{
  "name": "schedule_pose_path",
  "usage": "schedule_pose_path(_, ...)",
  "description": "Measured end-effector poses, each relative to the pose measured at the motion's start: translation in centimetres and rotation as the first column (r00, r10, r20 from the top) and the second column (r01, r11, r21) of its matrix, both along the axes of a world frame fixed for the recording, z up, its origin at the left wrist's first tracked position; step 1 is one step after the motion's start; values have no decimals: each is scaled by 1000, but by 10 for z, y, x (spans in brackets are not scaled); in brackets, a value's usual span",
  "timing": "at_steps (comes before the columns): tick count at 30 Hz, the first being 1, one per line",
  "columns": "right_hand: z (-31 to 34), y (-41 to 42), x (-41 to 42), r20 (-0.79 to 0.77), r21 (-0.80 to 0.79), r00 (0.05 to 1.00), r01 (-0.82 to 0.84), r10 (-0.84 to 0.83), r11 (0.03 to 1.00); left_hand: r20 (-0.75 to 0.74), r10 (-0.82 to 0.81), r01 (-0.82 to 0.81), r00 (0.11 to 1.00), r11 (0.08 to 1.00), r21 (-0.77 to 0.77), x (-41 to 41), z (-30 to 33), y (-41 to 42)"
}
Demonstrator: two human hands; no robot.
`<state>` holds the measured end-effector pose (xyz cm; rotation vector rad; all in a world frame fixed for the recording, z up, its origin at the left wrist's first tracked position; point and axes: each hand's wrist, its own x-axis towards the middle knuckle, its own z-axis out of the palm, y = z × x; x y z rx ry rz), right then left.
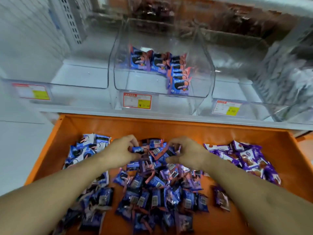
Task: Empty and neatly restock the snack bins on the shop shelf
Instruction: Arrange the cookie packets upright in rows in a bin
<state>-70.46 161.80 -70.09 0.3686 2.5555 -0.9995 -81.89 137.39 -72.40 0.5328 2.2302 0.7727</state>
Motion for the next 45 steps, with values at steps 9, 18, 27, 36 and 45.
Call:
schedule_pose_path(9,146,-32,30,-321,-412,909,119,-267,903,-44,161,-131,986,910,393,31,164,-24)
schedule_pose_path(18,193,-51,39,-390,-546,826,148,-407,825,-109,264,-178,958,851,495,47,193,-28)
schedule_pose_path(27,196,-36,9,-437,-558,811,95,-389,825,-34,293,-232,956,819,525,21,196,-21)
schedule_pose_path(36,186,-5,-1,-423,-582,764,183,-487,792,-137,262,-169,955,864,475,21,186,-12)
schedule_pose_path(45,197,36,-4,-486,-611,600,287,-636,738,-516,218,13,828,914,407,-18,198,58)
